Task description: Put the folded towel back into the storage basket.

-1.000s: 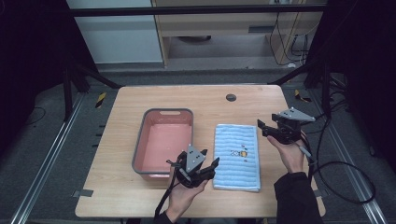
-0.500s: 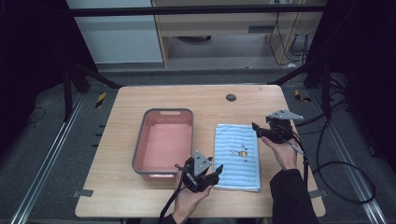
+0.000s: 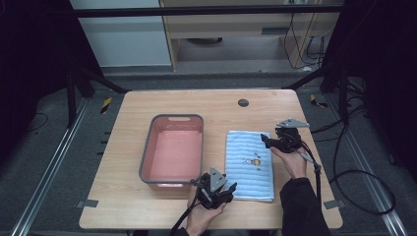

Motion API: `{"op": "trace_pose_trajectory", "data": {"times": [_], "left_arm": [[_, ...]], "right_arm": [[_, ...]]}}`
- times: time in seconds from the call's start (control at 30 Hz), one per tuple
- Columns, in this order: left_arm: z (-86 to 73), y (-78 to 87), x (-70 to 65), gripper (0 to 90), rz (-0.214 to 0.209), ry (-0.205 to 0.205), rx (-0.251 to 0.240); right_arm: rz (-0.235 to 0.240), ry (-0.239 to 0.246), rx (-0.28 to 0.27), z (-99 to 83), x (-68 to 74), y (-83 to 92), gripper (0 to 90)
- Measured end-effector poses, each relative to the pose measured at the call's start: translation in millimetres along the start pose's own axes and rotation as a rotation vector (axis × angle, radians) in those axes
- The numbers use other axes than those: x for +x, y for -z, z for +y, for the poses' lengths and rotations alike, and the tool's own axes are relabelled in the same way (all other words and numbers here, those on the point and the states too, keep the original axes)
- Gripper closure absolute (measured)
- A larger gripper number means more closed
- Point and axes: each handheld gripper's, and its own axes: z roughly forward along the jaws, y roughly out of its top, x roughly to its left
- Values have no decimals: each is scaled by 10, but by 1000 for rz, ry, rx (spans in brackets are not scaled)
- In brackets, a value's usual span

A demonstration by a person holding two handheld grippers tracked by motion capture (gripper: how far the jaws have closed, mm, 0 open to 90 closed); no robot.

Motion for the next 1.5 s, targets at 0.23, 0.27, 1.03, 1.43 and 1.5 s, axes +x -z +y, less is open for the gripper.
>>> {"op": "trace_pose_trajectory", "data": {"times": [0.23,0.27,1.03,1.43,1.5], "left_arm": [[-81,-70,32,517,7,14,37],[-81,-70,32,518,7,14,37],[-197,-219,10,567,57,19,101],[-182,-236,34,765,55,53,98],[-183,-239,39,806,34,78,96]], "right_arm": [[-8,-7,29,-48,2,-130,366],[-8,-7,29,-48,2,-130,366],[3,-43,134,-323,-44,-451,448],[32,-78,153,-353,-19,-484,608],[52,-90,158,-350,-8,-483,702]]}}
